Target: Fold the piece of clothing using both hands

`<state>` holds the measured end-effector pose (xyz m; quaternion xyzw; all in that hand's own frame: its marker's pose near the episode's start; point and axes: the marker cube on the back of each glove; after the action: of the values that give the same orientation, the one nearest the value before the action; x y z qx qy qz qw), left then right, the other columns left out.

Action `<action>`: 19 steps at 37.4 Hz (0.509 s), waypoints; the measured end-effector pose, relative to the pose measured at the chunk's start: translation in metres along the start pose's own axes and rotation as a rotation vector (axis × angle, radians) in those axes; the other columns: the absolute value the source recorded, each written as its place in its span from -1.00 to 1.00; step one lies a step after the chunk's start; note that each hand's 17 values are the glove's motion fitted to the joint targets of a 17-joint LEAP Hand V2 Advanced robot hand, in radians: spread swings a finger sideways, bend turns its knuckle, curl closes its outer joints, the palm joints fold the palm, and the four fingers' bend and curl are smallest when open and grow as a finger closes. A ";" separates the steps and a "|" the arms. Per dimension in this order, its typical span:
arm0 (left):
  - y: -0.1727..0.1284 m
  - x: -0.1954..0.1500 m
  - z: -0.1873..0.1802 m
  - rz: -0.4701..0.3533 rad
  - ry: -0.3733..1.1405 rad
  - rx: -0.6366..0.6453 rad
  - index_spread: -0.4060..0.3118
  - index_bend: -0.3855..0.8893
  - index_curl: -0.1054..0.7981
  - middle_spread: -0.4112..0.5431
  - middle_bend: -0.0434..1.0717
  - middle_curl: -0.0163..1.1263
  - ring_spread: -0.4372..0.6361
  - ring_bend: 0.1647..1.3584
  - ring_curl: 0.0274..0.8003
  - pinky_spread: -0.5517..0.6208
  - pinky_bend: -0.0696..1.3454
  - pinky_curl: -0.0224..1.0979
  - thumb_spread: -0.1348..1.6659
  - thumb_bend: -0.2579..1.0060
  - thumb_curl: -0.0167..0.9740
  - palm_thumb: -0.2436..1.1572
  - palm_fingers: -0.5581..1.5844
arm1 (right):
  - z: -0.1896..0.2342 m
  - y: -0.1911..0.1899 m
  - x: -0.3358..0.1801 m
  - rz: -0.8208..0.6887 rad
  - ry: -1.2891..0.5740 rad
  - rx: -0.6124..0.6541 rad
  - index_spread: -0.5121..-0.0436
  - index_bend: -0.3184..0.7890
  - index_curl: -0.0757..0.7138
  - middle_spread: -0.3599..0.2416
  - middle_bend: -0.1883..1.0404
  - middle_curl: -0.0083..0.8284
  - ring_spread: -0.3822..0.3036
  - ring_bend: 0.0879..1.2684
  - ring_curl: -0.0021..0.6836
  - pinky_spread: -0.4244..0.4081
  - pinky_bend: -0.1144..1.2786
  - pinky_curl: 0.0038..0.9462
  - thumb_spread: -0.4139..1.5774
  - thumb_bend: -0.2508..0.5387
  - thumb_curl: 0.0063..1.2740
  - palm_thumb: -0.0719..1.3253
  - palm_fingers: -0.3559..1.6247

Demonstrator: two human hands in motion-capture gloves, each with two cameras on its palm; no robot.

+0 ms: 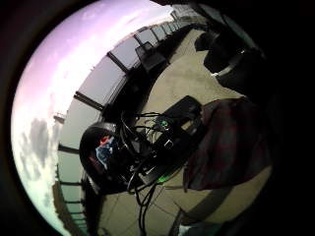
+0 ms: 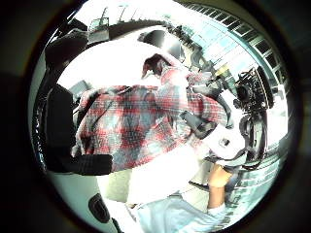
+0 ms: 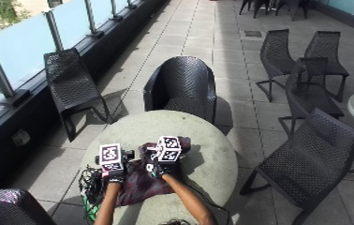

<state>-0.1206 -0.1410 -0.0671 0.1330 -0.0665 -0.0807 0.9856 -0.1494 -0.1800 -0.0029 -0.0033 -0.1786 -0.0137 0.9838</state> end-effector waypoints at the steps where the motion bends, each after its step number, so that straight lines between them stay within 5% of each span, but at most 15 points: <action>1: 0.002 -0.008 -0.002 -0.017 -0.002 -0.005 -0.30 -0.14 0.11 -0.39 -0.65 -0.36 -0.19 -0.43 -0.19 0.29 -0.52 -0.24 0.89 -0.51 -0.45 0.15 0.14 | 0.012 0.003 -0.017 -0.028 -0.029 -0.046 -0.10 -0.27 -0.27 -0.47 0.16 0.20 -0.50 0.24 0.46 -0.32 -0.13 -0.12 0.32 -0.32 -0.35 0.43 0.47; 6: 0.012 -0.037 0.001 -0.088 -0.016 -0.022 -0.30 -0.15 0.10 -0.39 -0.64 -0.37 -0.20 -0.44 -0.19 0.27 -0.52 -0.24 0.89 -0.49 -0.43 0.19 0.13 | 0.026 0.059 -0.093 -0.104 -0.124 -0.266 -0.13 -0.25 -0.26 -0.48 0.12 0.19 -0.52 0.23 0.46 -0.35 -0.13 -0.10 0.28 -0.39 -0.30 0.45 0.48; 15: 0.017 -0.056 0.030 -0.135 0.027 -0.072 -0.30 -0.16 0.08 -0.39 -0.64 -0.38 -0.19 -0.45 -0.19 0.25 -0.53 -0.23 0.90 -0.47 -0.39 0.23 0.13 | 0.134 0.016 -0.085 -0.216 0.250 -0.104 -0.15 -0.25 -0.25 -0.49 0.11 0.20 -0.53 0.21 0.47 -0.37 -0.15 -0.09 0.23 -0.42 -0.24 0.46 0.50; 19: 0.017 -0.052 0.028 -0.126 0.050 -0.052 -0.28 -0.17 0.07 -0.37 -0.64 -0.38 -0.19 -0.44 -0.18 0.25 -0.52 -0.22 0.90 -0.46 -0.38 0.24 0.12 | 0.088 0.049 -0.084 -0.228 -0.015 -0.297 -0.14 -0.33 -0.28 -0.49 0.11 0.20 -0.54 0.19 0.46 -0.31 -0.19 -0.11 0.29 -0.58 -0.27 0.25 0.42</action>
<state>-0.1734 -0.1224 -0.0411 0.1131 -0.0311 -0.1410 0.9830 -0.2581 -0.1281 0.0503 -0.1286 -0.1813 -0.1513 0.9632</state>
